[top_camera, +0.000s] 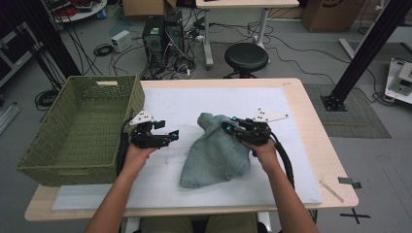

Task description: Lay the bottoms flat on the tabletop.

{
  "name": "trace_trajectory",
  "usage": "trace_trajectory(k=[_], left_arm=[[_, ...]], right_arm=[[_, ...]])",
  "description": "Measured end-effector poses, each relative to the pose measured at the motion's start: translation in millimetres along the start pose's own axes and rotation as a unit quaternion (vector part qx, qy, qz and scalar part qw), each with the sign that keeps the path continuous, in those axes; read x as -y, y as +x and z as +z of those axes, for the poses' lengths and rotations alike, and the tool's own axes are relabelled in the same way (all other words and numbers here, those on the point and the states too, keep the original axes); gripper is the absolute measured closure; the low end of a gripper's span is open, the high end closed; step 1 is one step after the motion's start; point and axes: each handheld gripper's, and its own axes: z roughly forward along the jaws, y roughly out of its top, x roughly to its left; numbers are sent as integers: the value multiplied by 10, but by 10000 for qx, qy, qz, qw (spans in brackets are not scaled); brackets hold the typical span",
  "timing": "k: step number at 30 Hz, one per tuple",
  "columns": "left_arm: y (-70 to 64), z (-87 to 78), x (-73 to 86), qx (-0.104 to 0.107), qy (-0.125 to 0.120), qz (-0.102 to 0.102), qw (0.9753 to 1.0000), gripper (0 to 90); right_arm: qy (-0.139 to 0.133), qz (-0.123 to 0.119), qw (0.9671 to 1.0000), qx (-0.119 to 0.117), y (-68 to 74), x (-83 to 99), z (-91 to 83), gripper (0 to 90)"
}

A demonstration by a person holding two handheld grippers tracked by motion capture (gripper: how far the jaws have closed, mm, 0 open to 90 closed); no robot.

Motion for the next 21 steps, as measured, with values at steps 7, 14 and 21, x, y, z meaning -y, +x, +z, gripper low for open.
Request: trace_trajectory(k=[7, 14, 21], left_arm=[[-66, 71, 12, 117, 63, 65, 9999, 231], [-72, 95, 6, 121, 44, 55, 9999, 231], [-64, 93, 7, 128, 39, 70, 9999, 231]], right_arm=[[536, -103, 9979, 346, -88, 61, -405, 687], [1135, 112, 9885, 990, -82, -1, -730, 516], [995, -231, 9852, 1376, 71, -357, -761, 398]])
